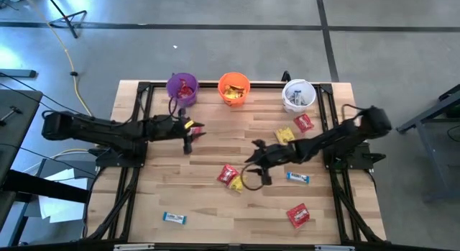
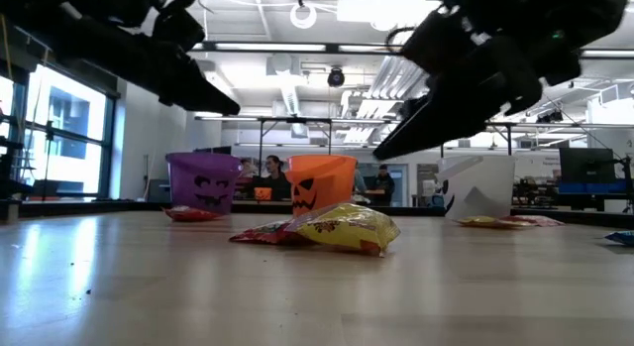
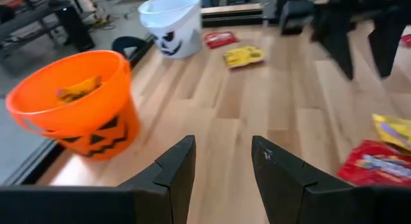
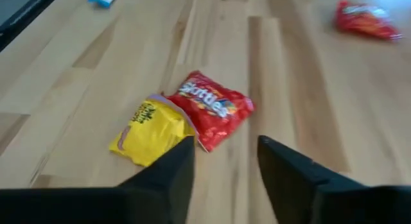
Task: Sort candy
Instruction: Put the yellow candy into the orange bucket
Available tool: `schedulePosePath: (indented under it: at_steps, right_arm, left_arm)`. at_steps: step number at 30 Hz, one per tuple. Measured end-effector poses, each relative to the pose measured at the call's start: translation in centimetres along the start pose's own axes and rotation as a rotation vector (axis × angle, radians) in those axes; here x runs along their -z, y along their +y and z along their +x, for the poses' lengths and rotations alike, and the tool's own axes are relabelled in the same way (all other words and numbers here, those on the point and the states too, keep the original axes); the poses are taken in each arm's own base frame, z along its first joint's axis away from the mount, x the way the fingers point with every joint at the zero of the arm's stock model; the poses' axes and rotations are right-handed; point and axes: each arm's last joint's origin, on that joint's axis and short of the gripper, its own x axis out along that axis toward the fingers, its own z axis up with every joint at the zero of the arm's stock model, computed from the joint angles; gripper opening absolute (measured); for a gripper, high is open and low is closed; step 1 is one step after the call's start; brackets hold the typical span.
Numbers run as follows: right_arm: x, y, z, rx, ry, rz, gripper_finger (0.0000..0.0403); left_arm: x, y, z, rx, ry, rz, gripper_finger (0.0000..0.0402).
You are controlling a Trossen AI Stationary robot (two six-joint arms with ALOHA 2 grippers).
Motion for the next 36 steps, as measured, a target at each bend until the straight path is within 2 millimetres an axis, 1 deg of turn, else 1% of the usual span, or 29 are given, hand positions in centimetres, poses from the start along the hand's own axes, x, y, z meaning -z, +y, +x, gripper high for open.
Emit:
schedulePosePath:
  at_steps: [3,6,9,12,15,17,19,21,23,29,30,31,34,36]
  right_arm:
    - [-0.4,-0.1,1.9,-0.064,0.025,-0.014,0.0196]
    - [-0.5,-0.3,3.8,-0.123,0.059,-0.017,0.0209]
    - [-0.5,-0.5,5.4,-0.141,0.115,-0.023,0.021]
    - [-0.6,-0.8,6.5,-0.171,0.16,-0.012,0.0209]
    - [-0.6,-1.0,7.3,-0.255,0.18,0.017,0.0209]
    - [-0.7,-1.1,7.7,-0.276,0.187,0.049,0.0206]
    - [-0.6,-1.4,7.9,-0.274,0.202,0.074,0.0195]
    - [-0.6,-1.6,8.0,-0.27,0.21,0.08,0.0173]
    - [-0.6,-1.6,8.0,-0.271,0.207,0.076,0.0143]
    - [-1.7,-1.5,7.2,-0.275,0.165,0.044,0.0024]
    - [-2.1,-1.5,6.9,-0.276,0.151,0.034,0.0012]
    - [-2.5,-1.5,6.6,-0.277,0.135,0.021,0.0007]
    - [-3.9,-1.6,5.3,-0.271,0.081,0.001,0.0018]
    - [-5.0,-1.9,4.1,-0.219,0.045,-0.033,0.0017]
  left_arm:
    - [0.4,-0.7,-0.1,0.024,-0.02,0.0,0.014]
    - [0.7,-1.1,-0.3,0.044,-0.028,0.004,0.014]
    - [0.7,-1.4,-0.3,0.053,-0.03,0.008,0.014]
    - [0.7,-1.4,-0.3,0.054,-0.031,0.009,0.014]
    - [0.7,-1.4,-0.3,0.054,-0.031,0.008,0.014]
    - [0.7,-1.4,-0.3,0.054,-0.031,0.008,0.014]
    - [0.7,-1.4,-0.3,0.054,-0.03,0.008,0.014]
    - [0.7,-1.4,-0.3,0.054,-0.031,0.008,0.014]
    - [0.7,-1.4,-0.3,0.054,-0.03,0.008,0.014]
    - [0.7,-1.4,-0.3,0.054,-0.03,0.0,0.014]
    - [0.7,-1.4,-0.3,0.054,-0.03,0.0,0.014]
    - [0.7,-1.4,-0.3,0.054,-0.029,-0.005,0.014]
    - [0.8,-1.4,-0.2,0.054,-0.022,-0.011,0.014]
    - [0.8,-1.4,-0.1,0.055,-0.019,-0.013,0.014]
